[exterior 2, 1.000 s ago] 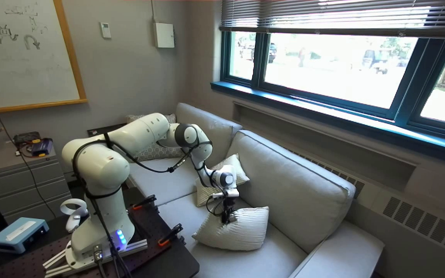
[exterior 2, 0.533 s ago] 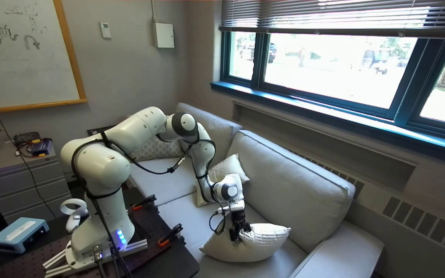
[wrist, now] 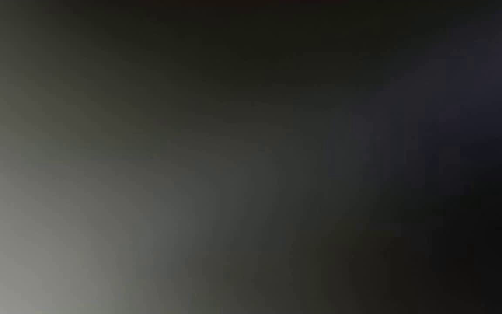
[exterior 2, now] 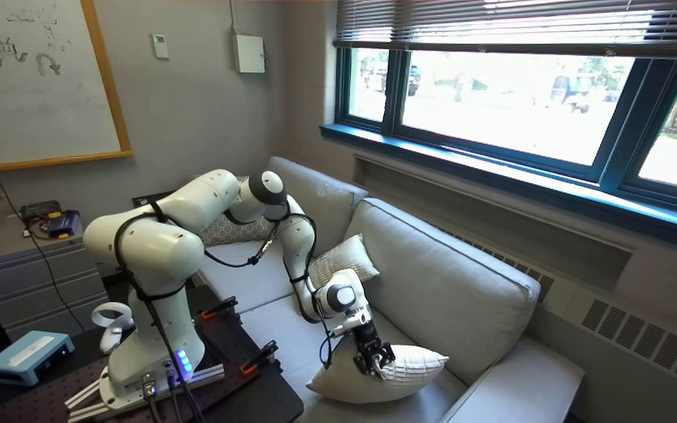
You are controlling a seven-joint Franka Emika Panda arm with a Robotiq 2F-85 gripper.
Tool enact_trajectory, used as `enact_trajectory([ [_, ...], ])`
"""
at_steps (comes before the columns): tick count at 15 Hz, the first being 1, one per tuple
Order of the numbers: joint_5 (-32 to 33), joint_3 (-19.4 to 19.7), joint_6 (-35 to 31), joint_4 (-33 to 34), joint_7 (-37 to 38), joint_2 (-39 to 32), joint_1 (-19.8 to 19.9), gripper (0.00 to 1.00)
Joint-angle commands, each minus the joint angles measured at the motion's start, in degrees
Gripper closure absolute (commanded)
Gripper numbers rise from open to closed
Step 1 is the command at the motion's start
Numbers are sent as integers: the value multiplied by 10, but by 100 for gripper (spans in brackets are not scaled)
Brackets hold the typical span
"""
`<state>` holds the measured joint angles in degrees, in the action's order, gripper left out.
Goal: Move the cushions to the right shoulder of the couch
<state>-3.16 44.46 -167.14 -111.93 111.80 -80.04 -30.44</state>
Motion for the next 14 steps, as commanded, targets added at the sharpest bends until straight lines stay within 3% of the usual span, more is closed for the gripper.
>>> enact_trajectory([
  [1,-32,64,24,14,86,-56,-102,94],
  [3,-36,98,45,25,126,-87,-146,94],
  [4,61,112,46,-10,196,-41,-156,94],
  [10,282,191,88,-34,448,-44,-193,94],
  [11,206,222,112,-44,372,-44,-221,94],
  [14,204,260,173,-50,371,-44,-239,94],
])
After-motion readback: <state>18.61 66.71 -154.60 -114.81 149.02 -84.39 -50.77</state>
